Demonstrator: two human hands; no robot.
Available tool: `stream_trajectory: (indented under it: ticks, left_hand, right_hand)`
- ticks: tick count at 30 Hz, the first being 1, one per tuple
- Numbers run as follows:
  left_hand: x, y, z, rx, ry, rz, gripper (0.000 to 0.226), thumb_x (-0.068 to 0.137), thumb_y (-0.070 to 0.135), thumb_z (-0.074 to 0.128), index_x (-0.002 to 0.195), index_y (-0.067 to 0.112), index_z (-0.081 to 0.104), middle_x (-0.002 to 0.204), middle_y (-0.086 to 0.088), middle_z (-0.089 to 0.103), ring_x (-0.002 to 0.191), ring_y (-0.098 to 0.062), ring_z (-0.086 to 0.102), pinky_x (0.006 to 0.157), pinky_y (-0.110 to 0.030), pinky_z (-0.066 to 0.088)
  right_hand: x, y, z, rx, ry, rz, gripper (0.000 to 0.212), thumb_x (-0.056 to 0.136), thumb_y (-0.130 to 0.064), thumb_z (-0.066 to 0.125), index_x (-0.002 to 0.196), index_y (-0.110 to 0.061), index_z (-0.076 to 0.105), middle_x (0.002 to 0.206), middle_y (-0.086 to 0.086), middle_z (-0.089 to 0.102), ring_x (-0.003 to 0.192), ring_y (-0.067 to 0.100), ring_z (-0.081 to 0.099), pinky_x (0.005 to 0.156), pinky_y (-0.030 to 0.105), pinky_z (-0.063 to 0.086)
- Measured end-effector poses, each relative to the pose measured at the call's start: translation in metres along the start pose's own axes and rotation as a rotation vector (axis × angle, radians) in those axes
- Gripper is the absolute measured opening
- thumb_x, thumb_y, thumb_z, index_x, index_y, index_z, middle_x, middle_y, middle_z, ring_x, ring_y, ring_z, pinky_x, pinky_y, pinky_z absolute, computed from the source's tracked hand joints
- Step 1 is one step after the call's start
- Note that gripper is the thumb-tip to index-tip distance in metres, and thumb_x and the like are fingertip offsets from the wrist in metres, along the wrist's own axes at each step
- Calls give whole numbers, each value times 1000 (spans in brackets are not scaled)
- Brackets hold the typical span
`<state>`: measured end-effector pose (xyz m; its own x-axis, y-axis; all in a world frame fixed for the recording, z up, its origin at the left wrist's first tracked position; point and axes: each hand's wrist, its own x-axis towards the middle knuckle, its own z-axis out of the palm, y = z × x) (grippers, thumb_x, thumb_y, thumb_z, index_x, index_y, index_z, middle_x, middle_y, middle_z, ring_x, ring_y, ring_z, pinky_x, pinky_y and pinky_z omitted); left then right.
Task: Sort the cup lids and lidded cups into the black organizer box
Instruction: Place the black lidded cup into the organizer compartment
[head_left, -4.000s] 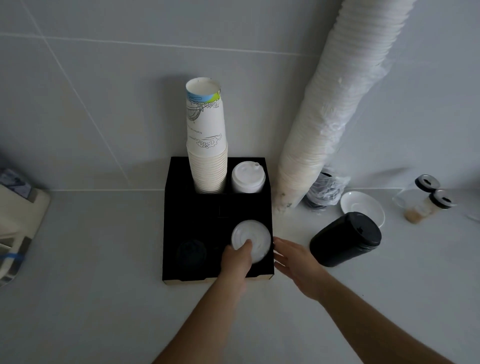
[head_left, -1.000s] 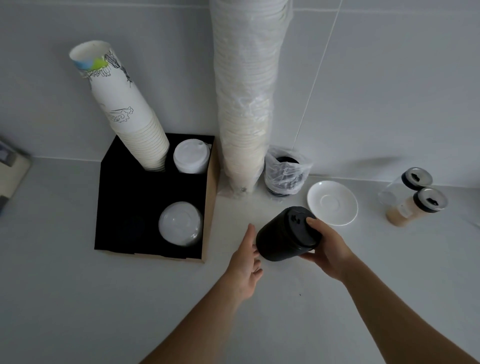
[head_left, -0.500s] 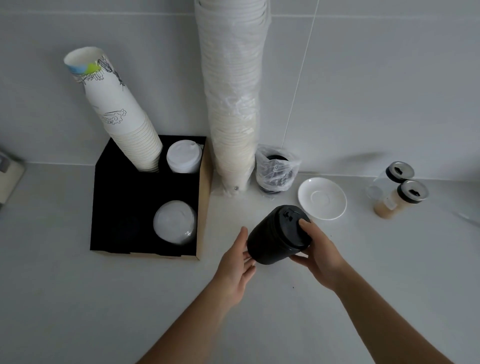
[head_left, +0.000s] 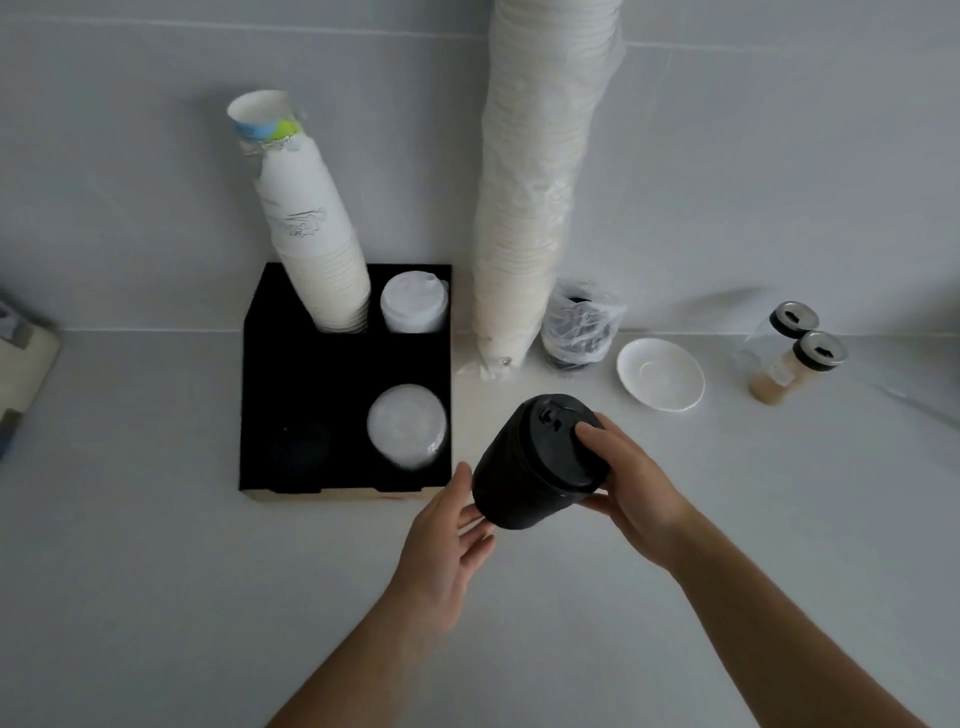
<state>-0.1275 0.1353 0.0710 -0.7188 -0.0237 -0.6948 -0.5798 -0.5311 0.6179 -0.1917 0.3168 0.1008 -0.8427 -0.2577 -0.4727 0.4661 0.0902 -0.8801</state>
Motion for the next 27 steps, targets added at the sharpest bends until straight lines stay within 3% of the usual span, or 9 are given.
stream_trajectory:
  ticks: [4, 8, 18, 23, 27]
  left_hand:
    - [-17, 14, -41, -40, 12, 47, 30, 93, 43, 48, 107, 22, 64, 117, -10, 65, 116, -26, 58, 108, -40, 40]
    - [-27, 27, -78, -52, 36, 103, 31, 94, 44, 47, 106, 20, 63, 117, -8, 65, 116, -24, 58, 107, -40, 41]
    - [-41, 64, -146, -159, 88, 175, 49, 94, 44, 46, 131, 11, 52, 130, -14, 58, 125, -27, 52, 109, -42, 39]
    - [-33, 85, -170, -129, 77, 190, 32, 96, 42, 46, 122, 25, 53, 135, -7, 57, 121, -21, 53, 107, -46, 39]
    - [-15, 100, -183, -137, 64, 182, 52, 96, 45, 42, 141, 20, 42, 147, -9, 46, 138, -25, 40, 112, -41, 32]
  right_hand:
    - [-3, -2, 46, -7, -24, -25, 32, 90, -43, 50, 118, -38, 65, 119, -7, 72, 112, 17, 65, 98, 41, 48]
    - [-2, -3, 84, -9, -34, -28, 28, 97, -38, 46, 119, -39, 64, 119, -7, 72, 112, 18, 65, 97, 40, 47]
    - [18, -19, 166, -20, -107, -38, 28, 97, -35, 49, 121, -36, 63, 118, -7, 72, 106, 19, 69, 97, 39, 49]
    - [41, -28, 191, -93, -159, -21, 29, 94, -39, 54, 121, -31, 62, 125, -3, 68, 115, 19, 64, 102, 43, 46]
    - [62, -37, 209, -134, -163, -5, 27, 95, -34, 55, 120, -24, 60, 122, 0, 69, 112, 18, 64, 100, 39, 47]
